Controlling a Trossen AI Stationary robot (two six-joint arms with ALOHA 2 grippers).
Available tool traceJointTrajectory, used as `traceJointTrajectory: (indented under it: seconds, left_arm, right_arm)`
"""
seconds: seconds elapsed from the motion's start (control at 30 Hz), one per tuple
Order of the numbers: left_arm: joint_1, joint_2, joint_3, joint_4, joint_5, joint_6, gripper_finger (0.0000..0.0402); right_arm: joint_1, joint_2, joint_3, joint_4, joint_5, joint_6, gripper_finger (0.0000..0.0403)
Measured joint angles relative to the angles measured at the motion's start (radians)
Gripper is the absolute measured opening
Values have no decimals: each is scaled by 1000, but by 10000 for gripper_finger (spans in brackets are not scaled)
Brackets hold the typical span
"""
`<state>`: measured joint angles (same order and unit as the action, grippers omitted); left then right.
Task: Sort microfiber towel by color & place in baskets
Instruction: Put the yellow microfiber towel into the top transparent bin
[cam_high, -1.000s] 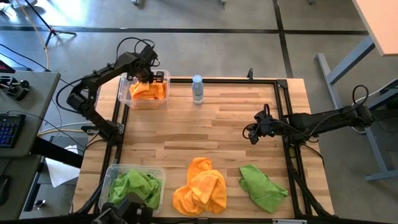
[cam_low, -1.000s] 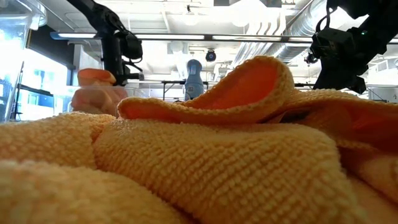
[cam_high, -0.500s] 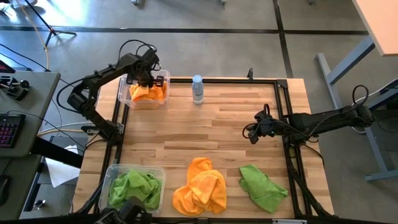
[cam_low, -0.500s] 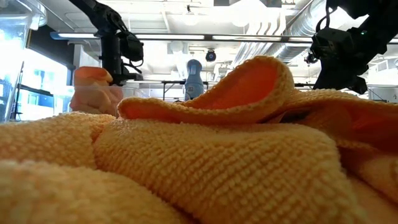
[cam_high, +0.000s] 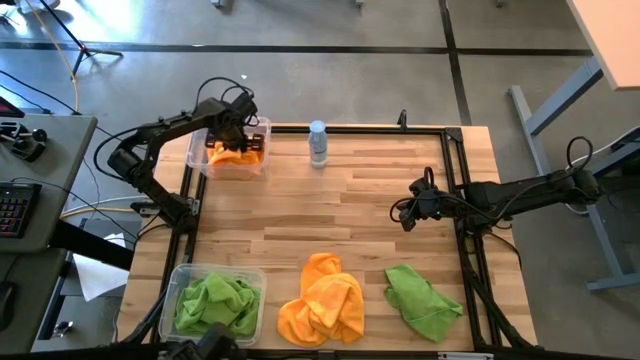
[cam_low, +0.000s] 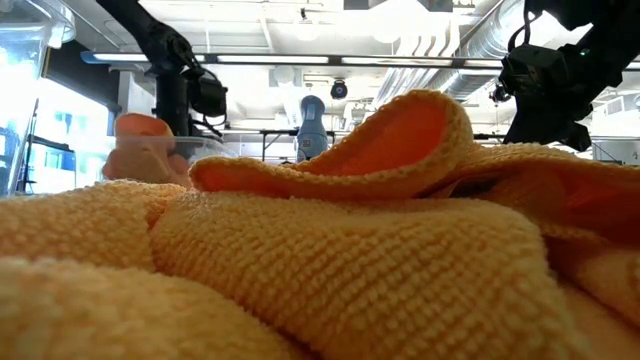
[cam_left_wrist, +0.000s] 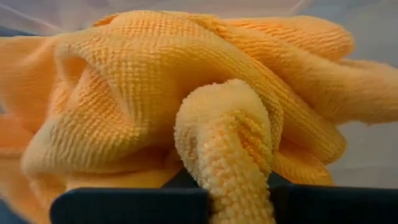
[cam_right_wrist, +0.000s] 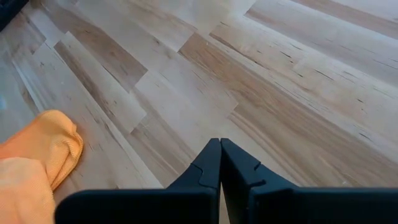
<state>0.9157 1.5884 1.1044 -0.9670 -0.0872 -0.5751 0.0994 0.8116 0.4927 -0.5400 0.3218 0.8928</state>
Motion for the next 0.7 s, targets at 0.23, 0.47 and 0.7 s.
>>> traceJointTrajectory:
  seconds: [0.23,0.47,0.7]
  left_arm:
    - [-3,0,-36,69,1,8,1]
    - [-2,0,-40,99,-3,4,33]
    - [-2,0,-39,102,-3,3,101]
  right_arm:
    - [0,0,0,0,0,0,0]
    - [0,0,0,0,0,-1,0]
    - [0,0,0,0,0,-3,0]
